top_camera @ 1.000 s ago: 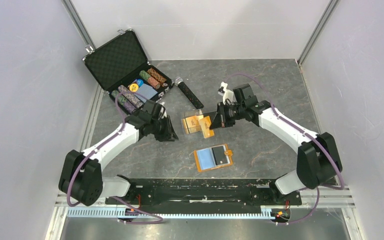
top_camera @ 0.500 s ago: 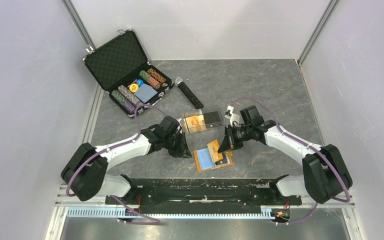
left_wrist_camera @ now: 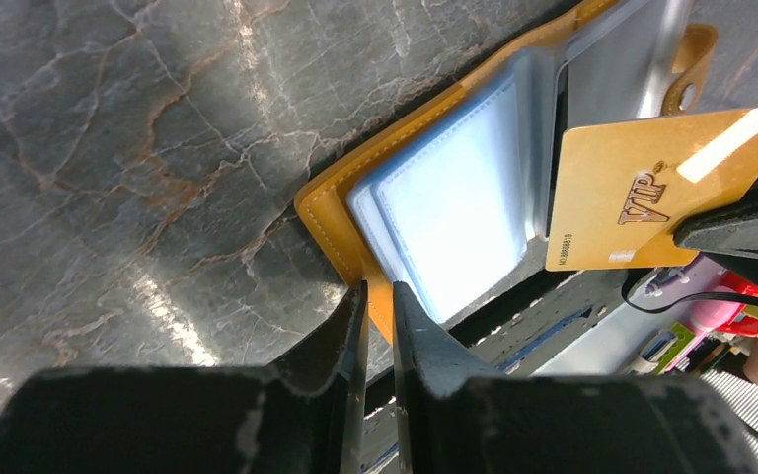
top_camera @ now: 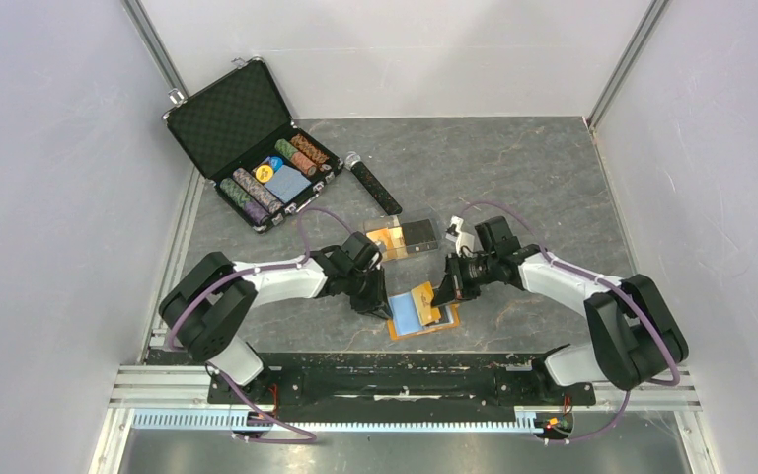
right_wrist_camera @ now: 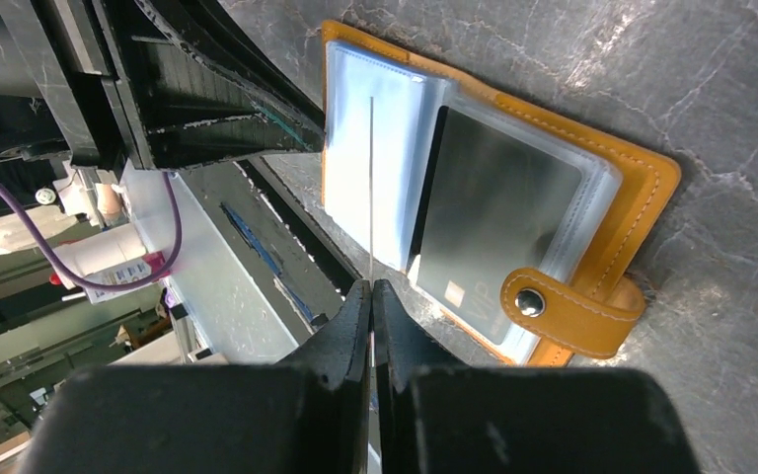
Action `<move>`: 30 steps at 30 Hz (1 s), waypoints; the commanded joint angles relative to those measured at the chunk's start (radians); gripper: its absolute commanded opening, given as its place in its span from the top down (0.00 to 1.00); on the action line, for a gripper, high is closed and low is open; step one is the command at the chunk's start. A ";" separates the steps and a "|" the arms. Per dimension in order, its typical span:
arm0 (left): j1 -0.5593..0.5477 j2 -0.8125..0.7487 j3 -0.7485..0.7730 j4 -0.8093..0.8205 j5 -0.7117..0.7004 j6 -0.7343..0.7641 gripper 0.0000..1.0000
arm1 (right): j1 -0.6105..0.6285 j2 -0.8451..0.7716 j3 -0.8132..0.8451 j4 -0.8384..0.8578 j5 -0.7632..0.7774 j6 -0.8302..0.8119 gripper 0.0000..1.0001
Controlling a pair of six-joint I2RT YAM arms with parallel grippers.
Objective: Put the credit cards into the card holder
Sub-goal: Insert the credit card into the card holder.
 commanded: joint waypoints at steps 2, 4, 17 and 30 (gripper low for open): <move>-0.012 0.047 0.053 0.030 0.022 -0.035 0.81 | -0.004 0.038 -0.009 0.064 -0.011 -0.009 1.00; -0.013 0.062 0.064 0.018 0.019 -0.030 0.81 | -0.005 0.048 -0.009 0.063 -0.006 -0.017 1.00; -0.018 0.102 0.088 -0.049 -0.020 -0.014 0.86 | -0.030 0.026 0.023 0.017 0.042 -0.024 1.00; -0.019 0.110 0.095 -0.064 -0.025 -0.008 0.88 | -0.061 0.038 0.032 -0.057 0.071 -0.071 1.00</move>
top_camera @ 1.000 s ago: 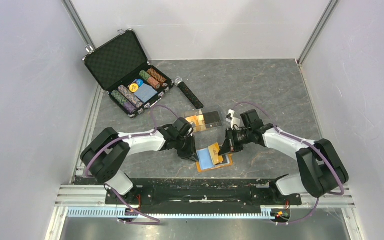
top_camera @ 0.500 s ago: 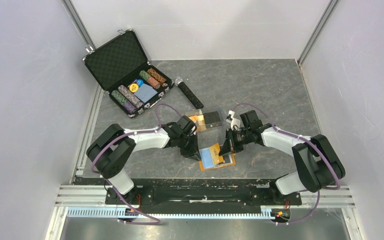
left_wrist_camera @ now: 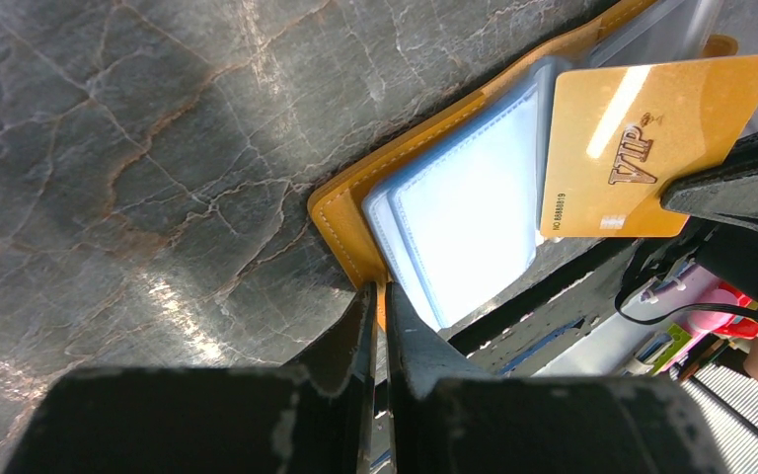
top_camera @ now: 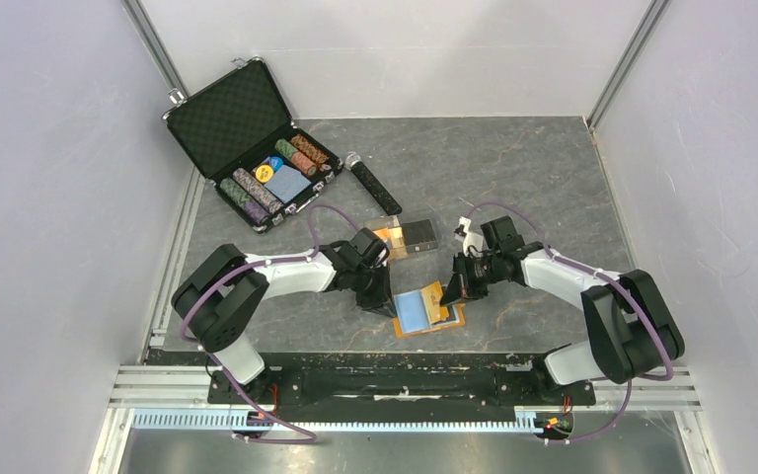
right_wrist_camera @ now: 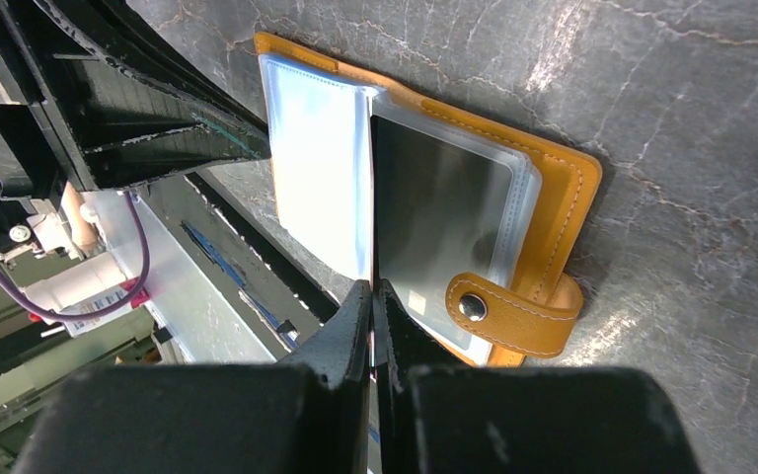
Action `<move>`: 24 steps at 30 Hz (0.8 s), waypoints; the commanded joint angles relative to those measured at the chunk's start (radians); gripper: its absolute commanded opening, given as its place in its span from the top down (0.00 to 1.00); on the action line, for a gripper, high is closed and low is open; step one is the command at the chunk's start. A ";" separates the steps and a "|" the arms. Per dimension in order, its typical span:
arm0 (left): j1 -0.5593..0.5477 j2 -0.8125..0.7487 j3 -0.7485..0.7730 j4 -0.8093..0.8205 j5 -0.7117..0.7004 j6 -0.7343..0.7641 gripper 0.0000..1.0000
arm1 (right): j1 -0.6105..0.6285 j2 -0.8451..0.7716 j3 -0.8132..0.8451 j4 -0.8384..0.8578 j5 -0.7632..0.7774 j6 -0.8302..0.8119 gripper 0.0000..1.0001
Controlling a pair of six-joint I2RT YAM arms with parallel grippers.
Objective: Put the credit cards into the card holder
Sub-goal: Insert the credit card into the card holder.
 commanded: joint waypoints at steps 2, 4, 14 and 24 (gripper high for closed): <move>-0.008 0.020 0.016 -0.036 -0.032 -0.008 0.88 | -0.003 0.004 0.025 -0.004 -0.001 -0.029 1.00; -0.009 0.021 0.016 -0.036 -0.029 -0.008 0.88 | -0.003 0.012 0.024 0.013 -0.021 -0.024 1.00; -0.017 0.033 0.019 -0.035 -0.022 -0.008 0.89 | -0.003 0.024 -0.019 0.119 -0.079 0.034 1.00; -0.024 0.040 0.025 -0.041 -0.021 -0.006 0.89 | -0.001 0.035 -0.081 0.180 -0.079 0.051 1.00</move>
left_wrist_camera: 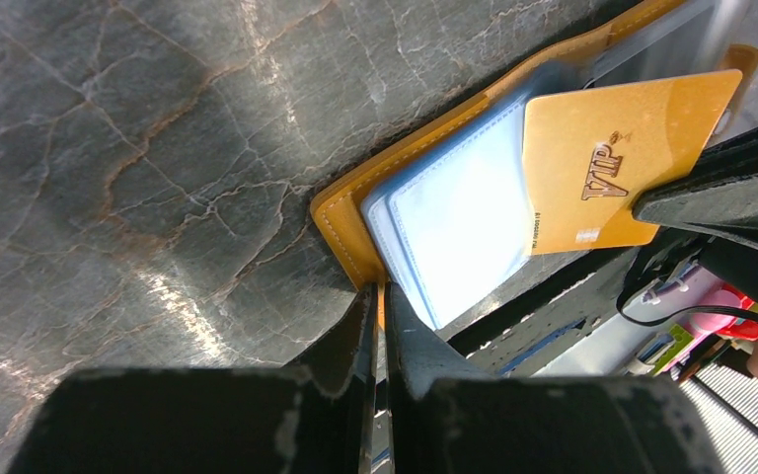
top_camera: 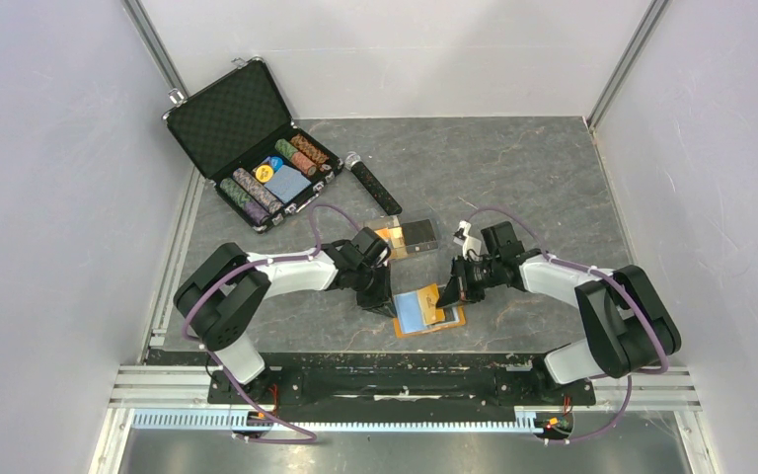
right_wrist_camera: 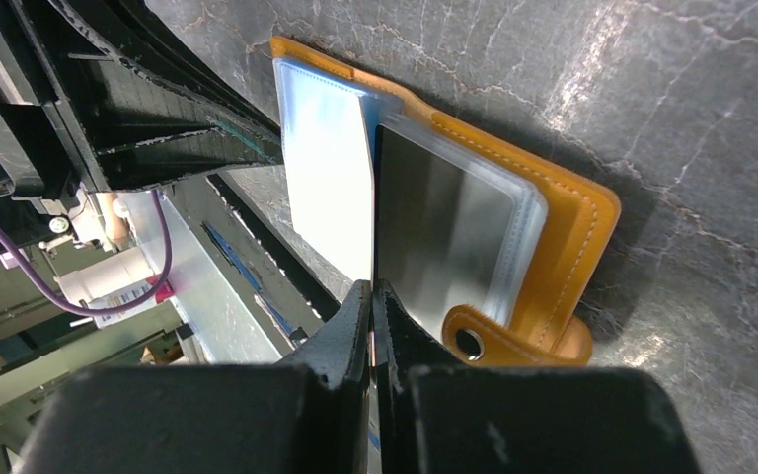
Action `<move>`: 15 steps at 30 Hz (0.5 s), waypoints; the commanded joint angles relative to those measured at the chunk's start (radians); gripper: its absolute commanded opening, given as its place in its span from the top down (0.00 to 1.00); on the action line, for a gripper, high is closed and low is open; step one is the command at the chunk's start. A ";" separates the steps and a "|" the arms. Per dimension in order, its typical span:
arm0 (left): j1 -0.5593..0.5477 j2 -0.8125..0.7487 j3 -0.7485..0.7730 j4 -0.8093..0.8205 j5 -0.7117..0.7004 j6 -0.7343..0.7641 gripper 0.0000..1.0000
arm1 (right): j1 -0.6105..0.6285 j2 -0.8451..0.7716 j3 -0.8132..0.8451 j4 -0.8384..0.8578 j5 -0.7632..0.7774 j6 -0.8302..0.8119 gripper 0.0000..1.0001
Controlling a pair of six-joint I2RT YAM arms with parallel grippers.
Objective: Put the credit cards into the card holder
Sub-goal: Insert the credit card into the card holder.
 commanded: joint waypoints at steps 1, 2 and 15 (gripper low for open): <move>-0.021 0.028 0.009 -0.021 -0.020 -0.005 0.89 | 0.000 0.007 -0.032 0.063 -0.017 0.013 1.00; -0.022 0.028 0.009 -0.021 -0.021 -0.006 0.89 | 0.001 0.008 -0.038 0.074 -0.021 0.017 1.00; -0.026 0.036 0.016 -0.024 -0.025 -0.004 0.89 | 0.002 -0.003 -0.097 0.138 0.012 0.065 1.00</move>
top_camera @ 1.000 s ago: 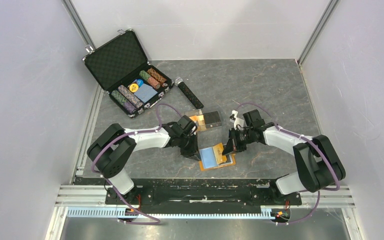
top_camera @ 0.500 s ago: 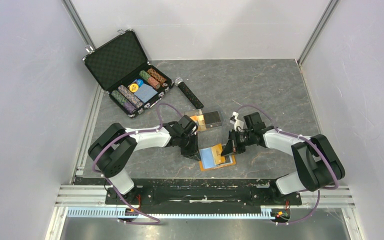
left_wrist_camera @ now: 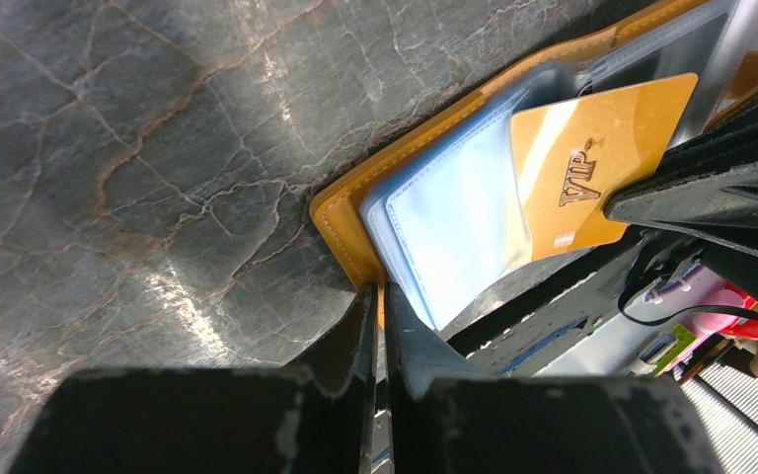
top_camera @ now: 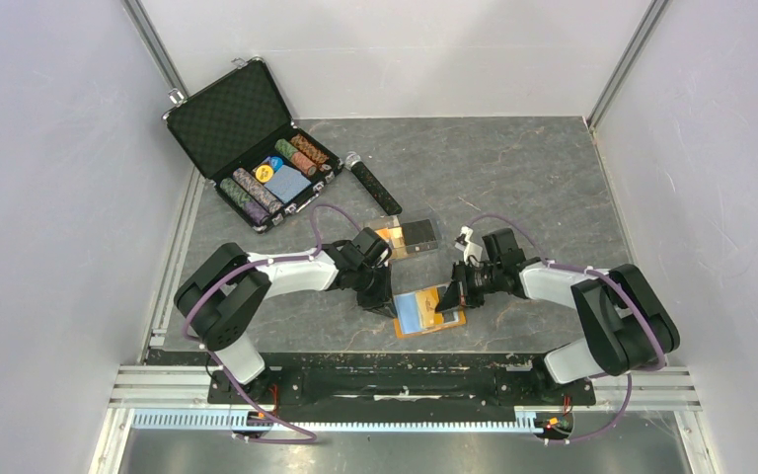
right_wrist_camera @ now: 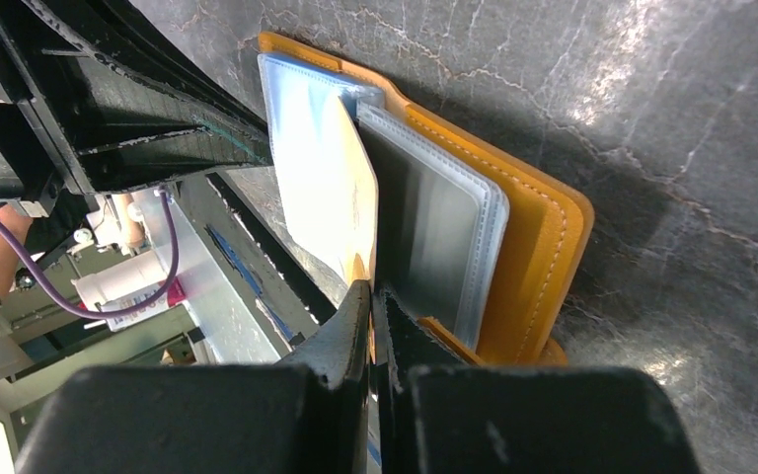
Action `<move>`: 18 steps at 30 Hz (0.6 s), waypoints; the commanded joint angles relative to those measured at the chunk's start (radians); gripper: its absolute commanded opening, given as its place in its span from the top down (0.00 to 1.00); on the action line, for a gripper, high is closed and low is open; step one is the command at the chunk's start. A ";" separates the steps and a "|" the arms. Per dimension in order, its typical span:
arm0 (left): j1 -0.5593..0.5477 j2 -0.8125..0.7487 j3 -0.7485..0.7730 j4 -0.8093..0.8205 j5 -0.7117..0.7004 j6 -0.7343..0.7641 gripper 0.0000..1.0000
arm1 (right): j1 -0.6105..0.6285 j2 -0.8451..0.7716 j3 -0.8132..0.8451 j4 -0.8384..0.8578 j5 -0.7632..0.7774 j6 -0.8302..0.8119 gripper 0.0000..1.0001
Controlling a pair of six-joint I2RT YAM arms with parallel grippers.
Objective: Put the credit cards into the card holder
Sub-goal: Insert the credit card into the card holder.
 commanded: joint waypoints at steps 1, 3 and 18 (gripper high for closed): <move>-0.022 0.034 0.011 -0.020 -0.024 -0.004 0.89 | 0.002 -0.024 -0.024 0.029 0.044 0.035 1.00; -0.022 0.036 0.011 -0.020 -0.023 -0.004 0.89 | 0.002 -0.035 -0.024 0.022 0.064 0.050 1.00; -0.024 0.039 0.009 -0.020 -0.027 -0.002 0.89 | -0.003 -0.094 -0.056 0.018 0.118 0.131 1.00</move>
